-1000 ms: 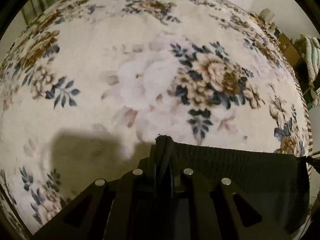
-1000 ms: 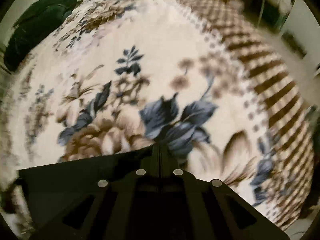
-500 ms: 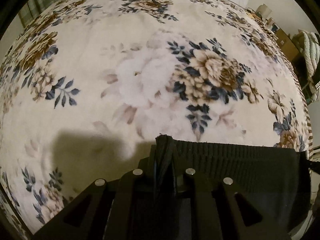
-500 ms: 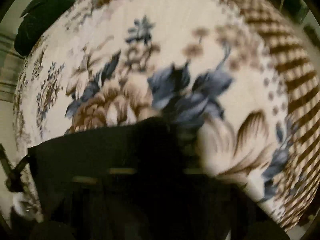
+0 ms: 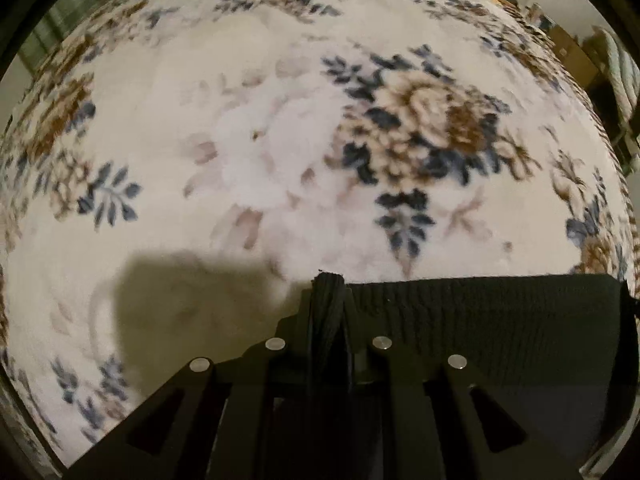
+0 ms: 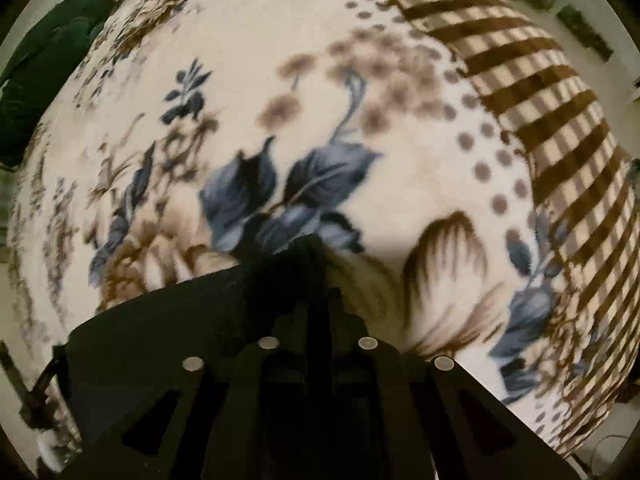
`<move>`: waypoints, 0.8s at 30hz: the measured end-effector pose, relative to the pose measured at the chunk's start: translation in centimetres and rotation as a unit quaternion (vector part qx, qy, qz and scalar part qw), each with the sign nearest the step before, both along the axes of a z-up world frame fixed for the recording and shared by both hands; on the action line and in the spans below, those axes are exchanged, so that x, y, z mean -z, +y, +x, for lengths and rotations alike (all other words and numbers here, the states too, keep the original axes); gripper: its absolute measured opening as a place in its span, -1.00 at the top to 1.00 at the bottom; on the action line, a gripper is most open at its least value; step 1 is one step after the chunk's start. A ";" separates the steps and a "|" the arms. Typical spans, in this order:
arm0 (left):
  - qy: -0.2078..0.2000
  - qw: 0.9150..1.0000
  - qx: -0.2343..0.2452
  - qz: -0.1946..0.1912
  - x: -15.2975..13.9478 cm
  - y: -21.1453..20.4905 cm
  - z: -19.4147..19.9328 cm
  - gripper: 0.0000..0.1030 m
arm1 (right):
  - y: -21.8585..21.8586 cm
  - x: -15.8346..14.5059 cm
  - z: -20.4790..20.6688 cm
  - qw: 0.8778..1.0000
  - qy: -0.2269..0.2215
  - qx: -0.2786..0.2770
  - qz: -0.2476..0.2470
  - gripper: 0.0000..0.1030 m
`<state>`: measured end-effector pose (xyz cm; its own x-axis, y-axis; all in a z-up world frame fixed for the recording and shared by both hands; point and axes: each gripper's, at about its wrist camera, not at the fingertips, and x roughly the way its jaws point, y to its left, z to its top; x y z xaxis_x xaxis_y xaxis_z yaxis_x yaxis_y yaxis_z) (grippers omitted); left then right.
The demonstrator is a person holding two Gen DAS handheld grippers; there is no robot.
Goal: Fold small clothes
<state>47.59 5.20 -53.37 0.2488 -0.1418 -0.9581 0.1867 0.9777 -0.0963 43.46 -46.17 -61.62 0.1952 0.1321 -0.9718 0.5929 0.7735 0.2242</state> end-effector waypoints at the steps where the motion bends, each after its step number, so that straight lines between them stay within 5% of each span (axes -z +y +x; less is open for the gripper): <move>1: -0.011 1.000 0.000 0.005 -1.2 0.0 -0.5 0.66 | -0.3 -0.6 -0.4 1.000 -0.009 0.001 0.017 0.53; 3: -0.033 0.999 -0.005 0.018 -3.2 0.1 -1.5 0.07 | -0.7 -3.0 -2.2 0.999 -0.038 0.003 0.032 -0.01; 4: -0.038 0.999 -0.007 0.012 -3.9 0.1 -2.0 -0.37 | -0.8 -4.1 -3.2 0.998 -0.046 0.003 0.031 -0.05; 5: -0.041 0.999 -0.015 -0.001 -4.6 0.4 -2.8 -0.55 | -0.8 -5.2 -4.6 0.998 -0.055 0.000 0.035 -0.09; 13: 0.001 0.997 -0.064 -0.045 -5.7 0.2 -11.2 -0.58 | 0.8 -4.5 -12.8 0.998 0.003 -0.012 0.061 -0.23; 14: 0.007 0.996 -0.068 -0.053 -5.8 0.0 -12.5 -0.58 | 1.3 -3.9 -13.5 0.998 0.000 -0.012 0.064 -0.03; 15: 0.010 0.996 -0.070 -0.057 -5.9 -0.2 -13.3 -0.58 | 2.1 -3.5 -14.5 0.998 -0.008 -0.014 0.067 0.77; 21: 0.027 0.996 -0.065 -0.056 -6.5 -2.2 -18.1 -0.58 | 2.3 -7.7 -17.9 0.999 -0.048 -0.010 -0.015 0.84; 24: 0.041 0.996 -0.064 -0.047 -6.0 -3.3 -19.1 -0.58 | 0.3 -3.0 -19.2 0.999 0.022 0.008 0.049 0.82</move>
